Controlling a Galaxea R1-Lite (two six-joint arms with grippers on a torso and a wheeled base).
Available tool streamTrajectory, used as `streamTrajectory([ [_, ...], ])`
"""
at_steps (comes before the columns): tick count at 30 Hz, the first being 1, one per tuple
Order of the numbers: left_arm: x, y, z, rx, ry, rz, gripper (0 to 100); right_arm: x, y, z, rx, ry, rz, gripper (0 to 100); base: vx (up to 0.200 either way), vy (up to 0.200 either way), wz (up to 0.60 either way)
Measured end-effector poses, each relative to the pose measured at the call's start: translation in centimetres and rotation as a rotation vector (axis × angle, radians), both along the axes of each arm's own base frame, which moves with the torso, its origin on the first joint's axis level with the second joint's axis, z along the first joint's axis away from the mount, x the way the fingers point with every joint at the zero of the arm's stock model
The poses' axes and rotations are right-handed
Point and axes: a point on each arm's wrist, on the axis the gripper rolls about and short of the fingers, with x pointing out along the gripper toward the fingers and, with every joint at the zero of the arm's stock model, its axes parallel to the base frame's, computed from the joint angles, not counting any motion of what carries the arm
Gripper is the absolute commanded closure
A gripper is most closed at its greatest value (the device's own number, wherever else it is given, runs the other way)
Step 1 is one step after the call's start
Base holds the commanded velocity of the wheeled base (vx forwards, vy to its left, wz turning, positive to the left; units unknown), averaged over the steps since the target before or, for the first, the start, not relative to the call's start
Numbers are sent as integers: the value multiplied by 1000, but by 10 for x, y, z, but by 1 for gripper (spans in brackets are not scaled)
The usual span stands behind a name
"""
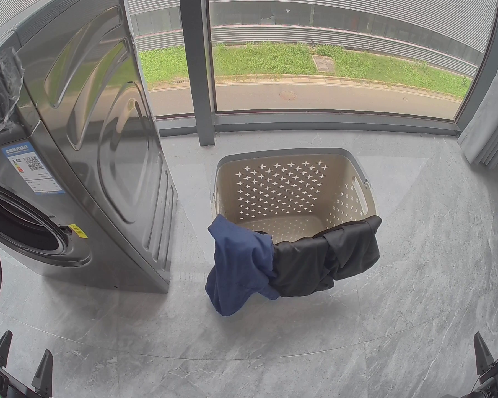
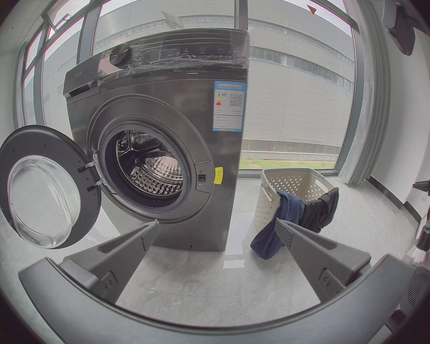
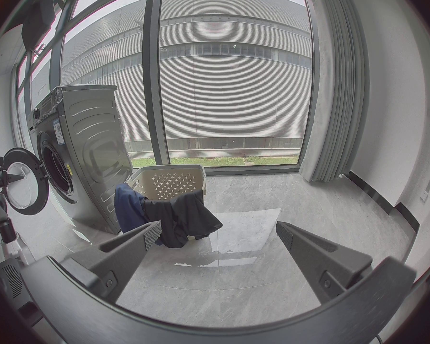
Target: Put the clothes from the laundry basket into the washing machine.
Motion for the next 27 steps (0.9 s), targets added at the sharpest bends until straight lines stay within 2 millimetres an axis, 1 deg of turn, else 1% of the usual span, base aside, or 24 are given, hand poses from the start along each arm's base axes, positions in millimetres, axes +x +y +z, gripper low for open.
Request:
streamTrajectory([
  [9, 0, 0, 0, 0, 0, 0, 0, 0, 0, 0, 0, 0, 0, 0, 0, 0, 0],
  [15, 0, 0, 0, 0, 0, 0, 0, 0, 0, 0, 0, 0, 0, 0, 200, 0, 0],
  [21, 0, 0, 0, 0, -1, 0, 0, 0, 0, 0, 0, 0, 0, 0, 0, 0, 0],
  [27, 0, 0, 0, 0, 0, 1, 0, 0, 0, 0, 0, 0, 0, 0, 0, -200, 0],
])
